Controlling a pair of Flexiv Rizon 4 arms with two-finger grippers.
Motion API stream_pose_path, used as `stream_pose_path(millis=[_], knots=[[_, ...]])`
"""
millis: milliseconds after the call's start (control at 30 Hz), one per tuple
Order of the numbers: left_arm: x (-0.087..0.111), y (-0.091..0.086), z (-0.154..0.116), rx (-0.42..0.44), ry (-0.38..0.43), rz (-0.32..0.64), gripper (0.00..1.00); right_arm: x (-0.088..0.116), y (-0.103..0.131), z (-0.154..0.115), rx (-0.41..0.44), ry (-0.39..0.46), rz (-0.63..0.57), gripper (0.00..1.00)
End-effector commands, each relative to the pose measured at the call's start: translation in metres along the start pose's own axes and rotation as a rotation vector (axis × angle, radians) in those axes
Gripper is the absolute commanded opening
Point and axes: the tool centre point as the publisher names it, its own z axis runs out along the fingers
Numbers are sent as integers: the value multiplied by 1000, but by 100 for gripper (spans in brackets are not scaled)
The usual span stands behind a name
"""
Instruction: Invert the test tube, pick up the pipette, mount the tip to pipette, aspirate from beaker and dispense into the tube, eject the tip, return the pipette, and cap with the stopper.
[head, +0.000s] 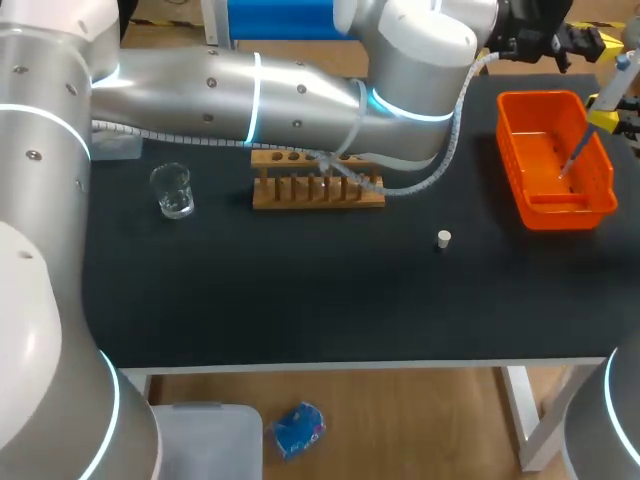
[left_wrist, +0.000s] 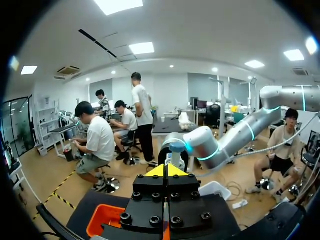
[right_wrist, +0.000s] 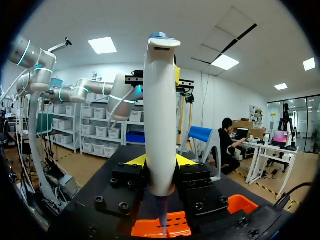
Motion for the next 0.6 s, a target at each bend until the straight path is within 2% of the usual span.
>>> stream_pose_path(millis=[33,333,600], knots=[[2,3,2,79,-14,11,0,-1,0,-1,1,2,-1,0],[2,-12,-9,96,-49,56,0,-1,0,-1,1,2,-1,0],[7,-15,-3,101,-35,67,0,-1,0,-1,1,2,-1,0]])
